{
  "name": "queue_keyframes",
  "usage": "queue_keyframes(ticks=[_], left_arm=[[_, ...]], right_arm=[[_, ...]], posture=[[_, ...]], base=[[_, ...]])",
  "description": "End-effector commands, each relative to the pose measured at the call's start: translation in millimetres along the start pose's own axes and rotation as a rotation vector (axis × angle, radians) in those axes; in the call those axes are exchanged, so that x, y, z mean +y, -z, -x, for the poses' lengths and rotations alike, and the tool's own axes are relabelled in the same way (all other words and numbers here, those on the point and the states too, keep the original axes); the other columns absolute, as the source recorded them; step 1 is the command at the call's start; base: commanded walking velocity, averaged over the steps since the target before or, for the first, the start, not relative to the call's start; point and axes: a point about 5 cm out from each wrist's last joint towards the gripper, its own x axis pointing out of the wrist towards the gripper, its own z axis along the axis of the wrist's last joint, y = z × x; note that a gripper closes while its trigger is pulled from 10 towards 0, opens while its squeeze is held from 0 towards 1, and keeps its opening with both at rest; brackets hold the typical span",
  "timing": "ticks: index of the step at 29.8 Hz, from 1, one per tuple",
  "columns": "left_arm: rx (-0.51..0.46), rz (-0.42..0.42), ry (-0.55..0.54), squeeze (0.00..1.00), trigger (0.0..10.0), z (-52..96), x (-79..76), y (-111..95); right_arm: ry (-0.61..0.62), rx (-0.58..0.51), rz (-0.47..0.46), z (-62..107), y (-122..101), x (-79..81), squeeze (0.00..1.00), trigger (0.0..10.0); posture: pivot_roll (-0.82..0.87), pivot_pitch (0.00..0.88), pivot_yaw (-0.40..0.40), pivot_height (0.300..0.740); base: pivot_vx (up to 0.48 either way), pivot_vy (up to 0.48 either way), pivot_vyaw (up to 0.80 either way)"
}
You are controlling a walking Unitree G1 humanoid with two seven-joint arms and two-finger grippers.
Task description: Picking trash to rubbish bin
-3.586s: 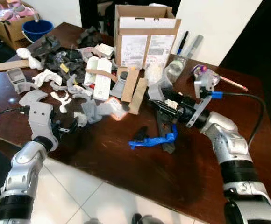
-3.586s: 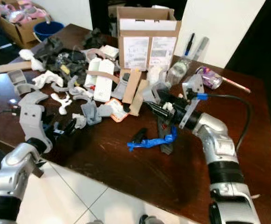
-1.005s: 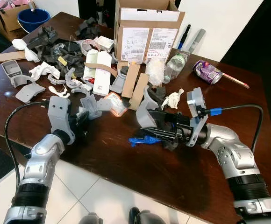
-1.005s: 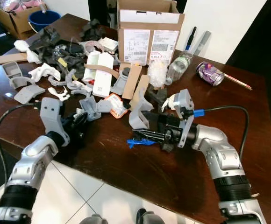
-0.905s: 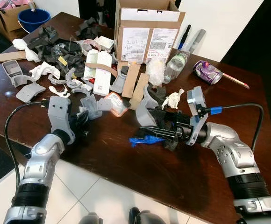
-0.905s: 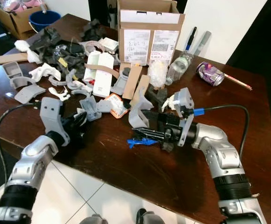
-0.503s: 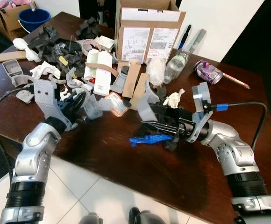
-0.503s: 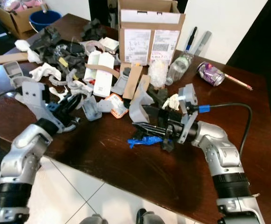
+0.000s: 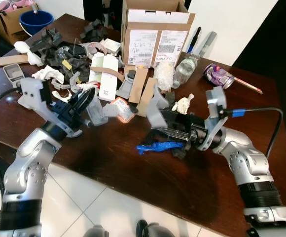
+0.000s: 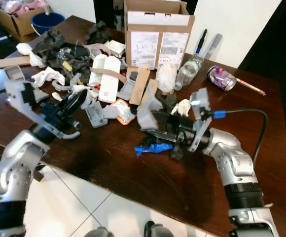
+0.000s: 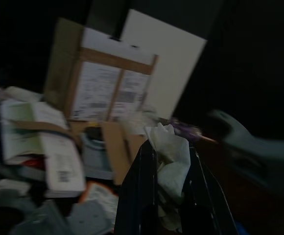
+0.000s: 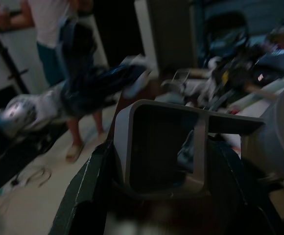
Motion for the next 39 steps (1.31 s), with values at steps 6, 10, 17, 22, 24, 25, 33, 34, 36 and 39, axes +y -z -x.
queue_keyframes(ticks=[6, 10, 17, 22, 24, 25, 33, 34, 36, 39], left_arm=[[0.045, 0.061, 0.019, 0.00, 10.0, 0.6, -9.7, 16.7], [0.032, 0.097, 0.013, 0.00, 10.0, -1.7, -11.9, 18.7], [0.012, 0.141, -0.001, 0.00, 10.0, -6.8, -13.3, 20.6], [0.044, 0.162, 0.008, 0.00, 10.0, -11.1, -19.5, 30.3], [0.066, 0.177, 0.021, 0.00, 10.0, -13.9, -25.9, 37.1], [0.074, 0.181, 0.026, 0.00, 10.0, -15.0, -28.2, 39.8], [0.097, 0.197, 0.033, 0.00, 10.0, -16.9, -33.0, 46.9], [0.100, 0.197, 0.034, 0.00, 10.0, -17.1, -33.4, 47.7], [0.112, 0.195, 0.040, 0.00, 10.0, -17.7, -34.6, 50.3], [0.120, 0.195, 0.049, 0.00, 10.0, -17.7, -36.0, 51.7]], right_arm=[[0.098, -0.185, -0.071, 9.9, -2.6, -7.4, 0.00, 0.0], [0.067, -0.199, -0.118, 11.7, 3.8, -1.7, 0.00, 0.0], [0.017, -0.192, -0.177, 14.0, 13.1, 6.3, 0.00, 0.0], [0.036, -0.177, -0.185, 10.9, 19.8, 7.0, 0.00, 10.0], [0.046, -0.177, -0.191, 8.6, 21.8, 6.4, 0.00, 10.0], [0.052, -0.176, -0.194, 8.0, 22.5, 5.8, 0.00, 10.0], [0.075, -0.170, -0.200, 7.3, 25.3, 3.8, 0.00, 10.0], [0.077, -0.168, -0.200, 7.2, 25.7, 3.7, 0.00, 10.0], [0.088, -0.165, -0.199, 6.9, 26.2, 2.6, 0.00, 10.0], [0.098, -0.165, -0.197, 7.3, 26.0, 1.6, 0.00, 10.0]], posture=[[0.10, 0.152, -0.080, 0.740], [0.10, 0.153, -0.076, 0.740], [0.10, 0.151, -0.070, 0.740], [0.10, 0.152, -0.064, 0.740], [0.10, 0.155, -0.062, 0.740], [0.10, 0.155, -0.062, 0.740], [0.10, 0.150, -0.066, 0.740], [0.10, 0.150, -0.066, 0.740], [0.10, 0.148, -0.065, 0.740], [0.09, 0.146, -0.065, 0.740]], base=[[0.000, 0.000, 0.00], [0.000, 0.000, 0.00], [0.000, 0.000, 0.00], [0.000, 0.000, 0.00], [0.000, 0.000, 0.00], [0.000, 0.000, 0.00], [-0.177, 0.000, 0.00], [-0.304, 0.000, 0.00], [-0.311, 0.000, 0.00], [-0.324, 0.000, 0.00]])
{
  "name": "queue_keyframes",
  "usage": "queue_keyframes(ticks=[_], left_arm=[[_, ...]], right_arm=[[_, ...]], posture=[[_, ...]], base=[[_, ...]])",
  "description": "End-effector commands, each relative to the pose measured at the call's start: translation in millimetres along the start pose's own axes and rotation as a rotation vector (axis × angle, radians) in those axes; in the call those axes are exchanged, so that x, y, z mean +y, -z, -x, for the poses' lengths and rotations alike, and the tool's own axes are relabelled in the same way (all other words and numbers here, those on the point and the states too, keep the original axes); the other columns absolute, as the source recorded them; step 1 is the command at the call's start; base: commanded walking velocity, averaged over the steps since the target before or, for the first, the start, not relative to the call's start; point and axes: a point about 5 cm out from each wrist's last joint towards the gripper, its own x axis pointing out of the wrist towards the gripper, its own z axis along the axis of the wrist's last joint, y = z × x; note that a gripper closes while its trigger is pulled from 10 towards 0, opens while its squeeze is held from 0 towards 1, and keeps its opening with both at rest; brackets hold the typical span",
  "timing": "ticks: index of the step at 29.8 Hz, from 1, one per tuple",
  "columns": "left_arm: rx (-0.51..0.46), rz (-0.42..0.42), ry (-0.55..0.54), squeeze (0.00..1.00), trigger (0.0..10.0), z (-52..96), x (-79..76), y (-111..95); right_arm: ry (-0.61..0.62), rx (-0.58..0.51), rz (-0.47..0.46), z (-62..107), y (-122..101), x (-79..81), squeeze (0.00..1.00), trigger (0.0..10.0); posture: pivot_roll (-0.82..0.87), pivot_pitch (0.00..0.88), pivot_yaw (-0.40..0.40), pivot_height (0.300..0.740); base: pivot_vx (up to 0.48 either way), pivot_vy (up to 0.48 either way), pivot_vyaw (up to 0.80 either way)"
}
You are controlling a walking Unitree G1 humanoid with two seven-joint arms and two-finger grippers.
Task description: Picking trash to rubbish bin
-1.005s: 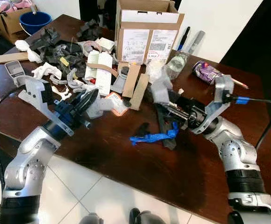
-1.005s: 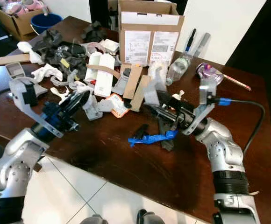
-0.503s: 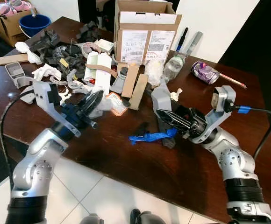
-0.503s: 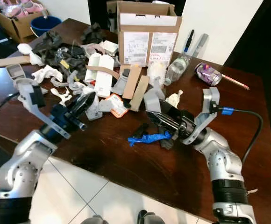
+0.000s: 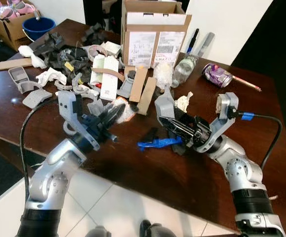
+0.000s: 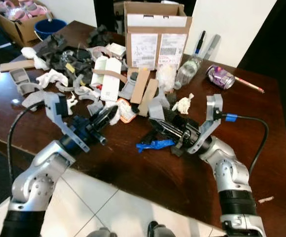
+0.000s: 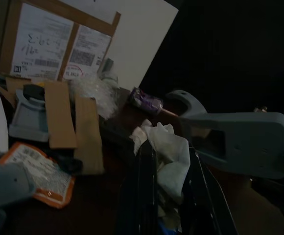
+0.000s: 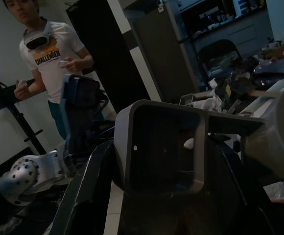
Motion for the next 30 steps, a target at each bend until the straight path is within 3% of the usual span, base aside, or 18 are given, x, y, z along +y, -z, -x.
queue_keyframes(ticks=[1, 21, 30], left_arm=[[0.029, 0.021, -0.006, 0.00, 10.0, 2.2, -1.1, 9.7], [0.041, 0.019, 0.008, 0.00, 10.0, -0.2, -4.4, 13.0], [0.047, 0.020, 0.017, 0.00, 10.0, -1.1, -5.8, 15.2]], right_arm=[[0.017, -0.007, 0.013, 3.2, -1.0, -1.3, 0.00, 10.0], [0.135, 0.024, 0.047, 14.2, 0.0, -14.6, 0.00, 10.0], [0.113, 0.050, 0.027, 24.6, 0.4, -13.0, 0.00, 10.0]], posture=[[0.09, 0.146, -0.065, 0.740], [0.08, 0.151, -0.062, 0.740], [0.08, 0.148, -0.061, 0.740]], base=[[-0.330, 0.000, 0.00], [-0.353, 0.000, 0.00], [-0.357, 0.000, 0.00]])
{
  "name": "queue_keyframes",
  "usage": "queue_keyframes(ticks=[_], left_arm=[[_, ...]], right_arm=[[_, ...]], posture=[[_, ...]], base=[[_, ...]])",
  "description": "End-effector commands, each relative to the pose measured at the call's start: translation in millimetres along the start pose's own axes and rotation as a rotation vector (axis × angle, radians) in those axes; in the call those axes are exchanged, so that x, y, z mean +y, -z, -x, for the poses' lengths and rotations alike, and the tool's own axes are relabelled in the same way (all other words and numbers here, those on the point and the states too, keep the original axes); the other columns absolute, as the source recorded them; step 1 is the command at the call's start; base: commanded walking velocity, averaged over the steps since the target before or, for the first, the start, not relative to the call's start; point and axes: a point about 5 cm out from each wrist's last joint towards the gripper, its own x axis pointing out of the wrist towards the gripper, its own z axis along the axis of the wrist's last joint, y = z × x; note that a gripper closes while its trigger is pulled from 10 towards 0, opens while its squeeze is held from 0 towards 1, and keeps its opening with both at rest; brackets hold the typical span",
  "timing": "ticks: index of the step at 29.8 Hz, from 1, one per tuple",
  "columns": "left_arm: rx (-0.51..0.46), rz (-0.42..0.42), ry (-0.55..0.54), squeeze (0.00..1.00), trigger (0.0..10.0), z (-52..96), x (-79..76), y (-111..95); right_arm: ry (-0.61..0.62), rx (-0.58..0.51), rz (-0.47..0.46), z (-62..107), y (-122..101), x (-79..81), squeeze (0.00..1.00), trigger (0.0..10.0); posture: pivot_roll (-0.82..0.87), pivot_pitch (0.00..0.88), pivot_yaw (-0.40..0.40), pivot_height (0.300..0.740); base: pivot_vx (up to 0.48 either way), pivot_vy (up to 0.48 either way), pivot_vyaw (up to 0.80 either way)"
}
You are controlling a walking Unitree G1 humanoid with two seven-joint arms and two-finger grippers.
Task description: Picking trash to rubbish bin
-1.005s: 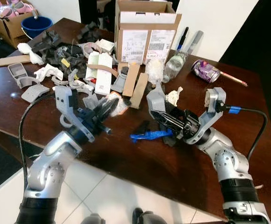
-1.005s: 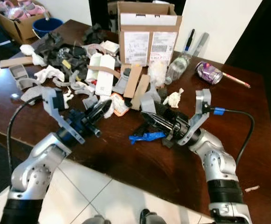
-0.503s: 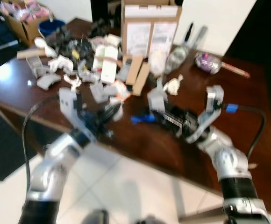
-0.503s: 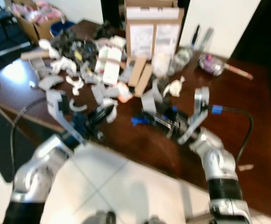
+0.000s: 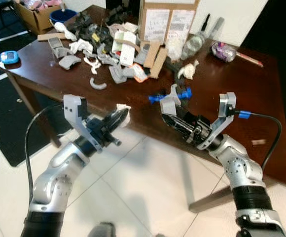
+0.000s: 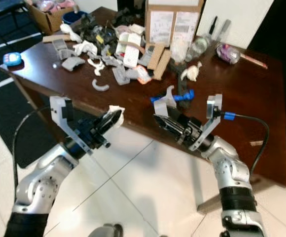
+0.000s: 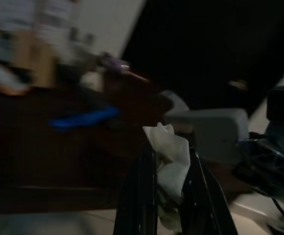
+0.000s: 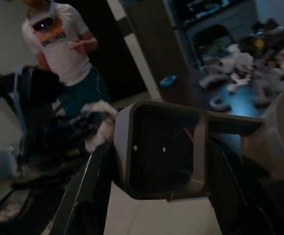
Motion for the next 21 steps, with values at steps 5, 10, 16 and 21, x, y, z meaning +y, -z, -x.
queue_keyframes(ticks=[5, 10, 16, 21], left_arm=[[0.018, 0.007, -0.004, 0.00, 10.0, 1.9, 0.5, 6.0], [0.058, 0.018, -0.012, 0.00, 10.0, 6.2, 3.2, 16.2], [0.203, 0.017, -0.059, 0.00, 10.0, 21.2, 13.4, 51.0], [0.418, 0.026, -0.174, 0.00, 10.0, 50.3, 31.1, 99.9]], right_arm=[[-0.077, 0.079, -0.044, 11.7, 12.0, 7.1, 0.00, 10.0], [-0.070, 0.187, -0.065, 25.4, 26.2, 5.8, 0.00, 10.0], [-0.047, 0.410, -0.111, 46.2, 59.6, 6.8, 0.00, 10.0], [0.188, 0.667, -0.081, 68.6, 108.3, -6.4, 0.00, 10.0]], posture=[[0.08, 0.147, -0.063, 0.740], [0.08, 0.146, -0.063, 0.740], [0.08, 0.148, -0.063, 0.740], [0.07, 0.151, -0.062, 0.740]], base=[[-0.357, 0.000, 0.00], [0.007, 0.000, 0.00], [-0.123, 0.000, 0.00], [0.000, 0.000, 0.00]])
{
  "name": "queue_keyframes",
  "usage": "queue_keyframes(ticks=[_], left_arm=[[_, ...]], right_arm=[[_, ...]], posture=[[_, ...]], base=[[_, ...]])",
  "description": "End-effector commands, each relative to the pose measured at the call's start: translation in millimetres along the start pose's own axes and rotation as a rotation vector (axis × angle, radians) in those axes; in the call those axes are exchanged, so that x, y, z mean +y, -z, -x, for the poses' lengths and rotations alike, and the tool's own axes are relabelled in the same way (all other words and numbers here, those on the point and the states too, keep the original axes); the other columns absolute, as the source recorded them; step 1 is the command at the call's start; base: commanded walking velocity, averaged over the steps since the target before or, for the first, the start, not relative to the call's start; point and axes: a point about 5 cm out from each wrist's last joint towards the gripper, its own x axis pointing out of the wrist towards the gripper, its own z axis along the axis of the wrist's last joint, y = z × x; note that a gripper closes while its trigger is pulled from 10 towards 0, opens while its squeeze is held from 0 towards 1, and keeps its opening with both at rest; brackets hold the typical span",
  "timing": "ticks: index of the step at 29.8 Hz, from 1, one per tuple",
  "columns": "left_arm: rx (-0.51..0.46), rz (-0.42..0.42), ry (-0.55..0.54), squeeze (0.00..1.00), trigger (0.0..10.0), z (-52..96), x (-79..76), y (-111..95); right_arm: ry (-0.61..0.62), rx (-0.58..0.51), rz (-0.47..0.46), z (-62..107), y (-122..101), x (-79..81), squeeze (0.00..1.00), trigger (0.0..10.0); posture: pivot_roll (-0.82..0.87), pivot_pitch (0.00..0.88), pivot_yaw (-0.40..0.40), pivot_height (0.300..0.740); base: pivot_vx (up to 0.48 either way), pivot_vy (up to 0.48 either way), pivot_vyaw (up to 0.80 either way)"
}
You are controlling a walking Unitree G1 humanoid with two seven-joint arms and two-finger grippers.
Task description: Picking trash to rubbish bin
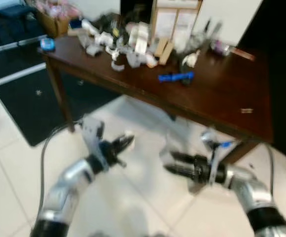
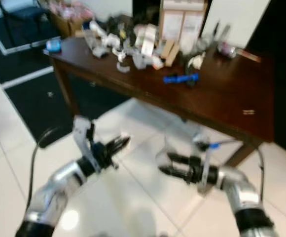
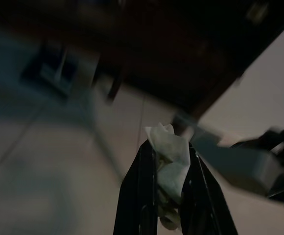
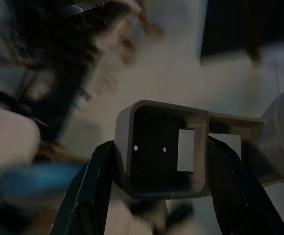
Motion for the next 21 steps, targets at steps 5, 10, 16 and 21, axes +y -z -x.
queue_keyframes(ticks=[5, 10, 16, 21], left_arm=[[0.205, 0.041, -0.144, 0.00, 10.0, 20.6, 23.8, 56.6], [0.273, 0.081, -0.272, 0.00, 10.0, 35.0, 39.7, 79.6], [0.388, 0.168, -0.533, 0.00, 10.0, 72.6, 59.7, 120.7], [0.494, 0.217, -0.705, 0.00, 10.0, 103.4, 58.9, 150.4]], right_arm=[[0.334, 0.190, -0.052, 2.3, 48.4, -18.8, 0.00, 10.0], [0.510, 0.213, -0.131, 6.2, 67.4, -24.2, 0.00, 10.0], [0.801, 0.233, -0.291, 20.4, 105.4, -22.9, 0.00, 10.0], [1.015, 0.249, -0.471, 40.5, 138.3, -13.4, 0.00, 10.0]], posture=[[0.07, 0.155, -0.062, 0.740], [0.08, 0.155, -0.064, 0.740], [0.08, 0.153, -0.067, 0.740], [0.09, 0.153, -0.067, 0.740]], base=[[0.000, 0.000, 0.00], [0.000, 0.000, 0.00], [0.000, 0.000, 0.00], [0.000, 0.000, 0.00]])
